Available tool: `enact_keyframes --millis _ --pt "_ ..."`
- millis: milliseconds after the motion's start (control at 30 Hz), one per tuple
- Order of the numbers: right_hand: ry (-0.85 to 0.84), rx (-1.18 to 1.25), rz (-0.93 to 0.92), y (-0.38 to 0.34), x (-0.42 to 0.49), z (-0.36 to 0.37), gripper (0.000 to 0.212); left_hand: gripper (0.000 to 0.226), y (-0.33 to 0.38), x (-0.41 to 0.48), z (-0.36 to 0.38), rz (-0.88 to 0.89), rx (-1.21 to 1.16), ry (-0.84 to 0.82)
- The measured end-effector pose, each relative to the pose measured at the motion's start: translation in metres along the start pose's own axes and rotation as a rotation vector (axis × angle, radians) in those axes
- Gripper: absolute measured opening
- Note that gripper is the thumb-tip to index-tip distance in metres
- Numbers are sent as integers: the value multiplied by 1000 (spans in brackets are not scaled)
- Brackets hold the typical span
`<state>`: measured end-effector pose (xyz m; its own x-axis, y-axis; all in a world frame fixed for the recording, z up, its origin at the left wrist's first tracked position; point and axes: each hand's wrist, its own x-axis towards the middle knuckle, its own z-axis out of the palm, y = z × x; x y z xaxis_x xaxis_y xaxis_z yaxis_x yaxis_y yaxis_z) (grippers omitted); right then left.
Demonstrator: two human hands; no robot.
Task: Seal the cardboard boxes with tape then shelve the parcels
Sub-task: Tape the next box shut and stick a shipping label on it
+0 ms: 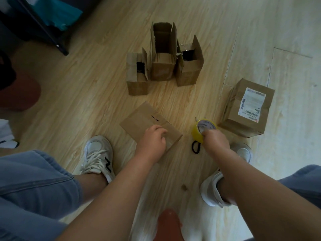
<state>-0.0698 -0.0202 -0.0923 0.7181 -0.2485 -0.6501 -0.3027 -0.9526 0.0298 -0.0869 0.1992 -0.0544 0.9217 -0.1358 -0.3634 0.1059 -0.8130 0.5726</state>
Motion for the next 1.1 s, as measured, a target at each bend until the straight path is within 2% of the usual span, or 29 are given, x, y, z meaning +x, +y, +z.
enact_keyframes --millis 133,267,433,533,633,733,800,900,1033,1100 --pt "116 206 2 -9 -12 -21 36 33 9 1 -8 -37 -139 29" --pt "196 439 -113 -24 -34 -38 26 28 16 3 -20 -117 -336 96" --pt "140 826 -186 -45 -63 -66 19 27 16 3 -37 -249 -611 183" --pt "119 1004 -242 -55 -77 -78 19 35 15 2 -46 -284 -777 210" --pt "102 1047 -282 -61 -92 -84 15 39 16 1 -50 -334 -932 210" --pt "80 1044 -315 -64 -100 -85 19 30 15 2 -52 -357 -1013 219" --pt "68 1044 -319 -65 -102 -85 23 25 12 3 -53 -369 -1039 214" --pt "35 1056 -329 -64 -103 -85 15 4 11 3 -53 -368 -1048 188" --pt "28 1065 -306 -61 -98 -81 23 7 12 3 -52 -342 -1020 228" --pt "17 1076 -308 -61 -96 -80 17 5 12 2 -53 -348 -1032 243"
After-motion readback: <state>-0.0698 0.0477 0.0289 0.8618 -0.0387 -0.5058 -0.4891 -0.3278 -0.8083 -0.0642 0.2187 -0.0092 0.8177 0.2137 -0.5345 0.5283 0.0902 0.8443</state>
